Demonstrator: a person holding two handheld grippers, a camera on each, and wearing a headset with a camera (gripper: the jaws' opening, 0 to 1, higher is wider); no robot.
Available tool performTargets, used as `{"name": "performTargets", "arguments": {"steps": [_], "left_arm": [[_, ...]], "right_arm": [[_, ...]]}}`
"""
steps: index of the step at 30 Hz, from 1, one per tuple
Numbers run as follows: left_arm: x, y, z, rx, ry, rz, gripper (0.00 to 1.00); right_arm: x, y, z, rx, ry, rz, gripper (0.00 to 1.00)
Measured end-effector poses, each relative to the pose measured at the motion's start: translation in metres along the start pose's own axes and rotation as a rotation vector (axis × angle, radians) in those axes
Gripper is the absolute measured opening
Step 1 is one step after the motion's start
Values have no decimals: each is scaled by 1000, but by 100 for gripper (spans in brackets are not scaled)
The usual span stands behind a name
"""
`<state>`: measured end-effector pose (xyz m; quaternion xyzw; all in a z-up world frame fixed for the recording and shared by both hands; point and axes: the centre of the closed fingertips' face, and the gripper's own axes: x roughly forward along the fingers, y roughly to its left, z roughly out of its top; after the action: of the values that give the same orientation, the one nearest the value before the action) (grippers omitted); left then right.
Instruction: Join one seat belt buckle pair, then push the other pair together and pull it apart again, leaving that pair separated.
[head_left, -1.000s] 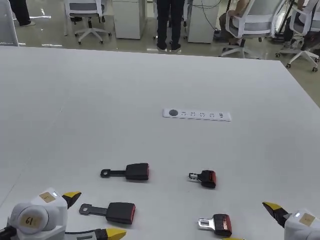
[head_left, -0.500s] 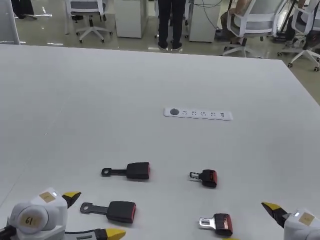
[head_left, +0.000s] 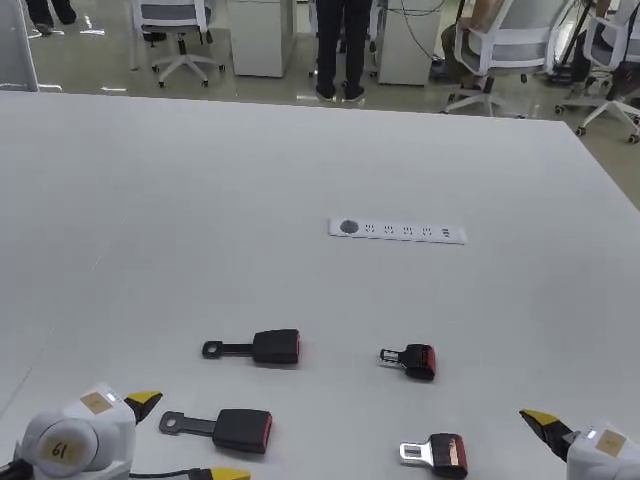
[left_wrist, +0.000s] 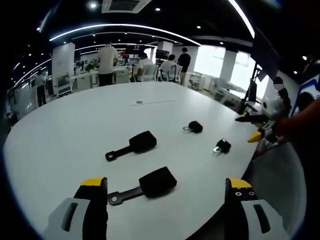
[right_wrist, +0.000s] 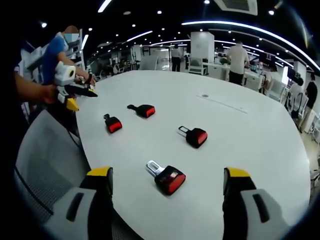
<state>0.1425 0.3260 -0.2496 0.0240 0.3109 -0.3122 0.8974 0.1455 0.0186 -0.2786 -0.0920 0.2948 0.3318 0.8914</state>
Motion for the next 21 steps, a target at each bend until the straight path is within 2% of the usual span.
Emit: {"name": "performTargets", "arguments": {"steps": [11, 15, 21], "left_arm": [[5, 3, 0, 30, 2, -17, 99], [7, 3, -4, 57, 21, -27, 98], [11, 4, -6, 66, 35, -40, 98]], "right_arm": [[5, 0, -3, -18, 23, 26, 93], [7, 0, -5, -30, 31, 35, 93], [11, 3, -7, -44, 54, 55, 92]]}}
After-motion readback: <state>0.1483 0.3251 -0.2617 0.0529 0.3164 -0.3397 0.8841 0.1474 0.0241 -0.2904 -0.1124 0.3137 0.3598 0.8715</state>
